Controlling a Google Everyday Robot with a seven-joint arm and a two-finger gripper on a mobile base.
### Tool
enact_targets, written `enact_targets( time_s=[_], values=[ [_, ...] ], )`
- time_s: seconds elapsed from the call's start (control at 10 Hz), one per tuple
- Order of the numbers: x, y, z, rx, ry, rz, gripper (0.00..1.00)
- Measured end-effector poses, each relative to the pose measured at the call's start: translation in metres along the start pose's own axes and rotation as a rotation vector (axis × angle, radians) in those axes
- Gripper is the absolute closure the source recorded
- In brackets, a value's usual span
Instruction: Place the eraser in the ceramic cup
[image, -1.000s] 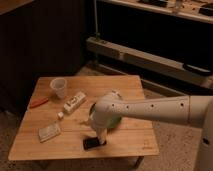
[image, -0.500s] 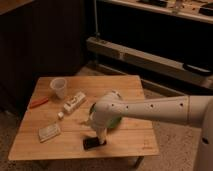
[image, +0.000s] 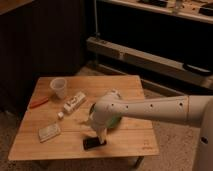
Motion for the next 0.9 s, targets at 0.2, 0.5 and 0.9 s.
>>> enact_targets(
  time_s=[0.2, 0.5, 0.9],
  values=[
    [-0.006, 0.005, 0.005, -0.024, -0.01, 0.024, 0.18],
    [-0.02, 0.013, 0.016, -0.058, -0.023, 0.064, 0.18],
    [-0.022, 0.023, 0.024, -0.031, -0.031, 0.144, 0.18]
  ],
)
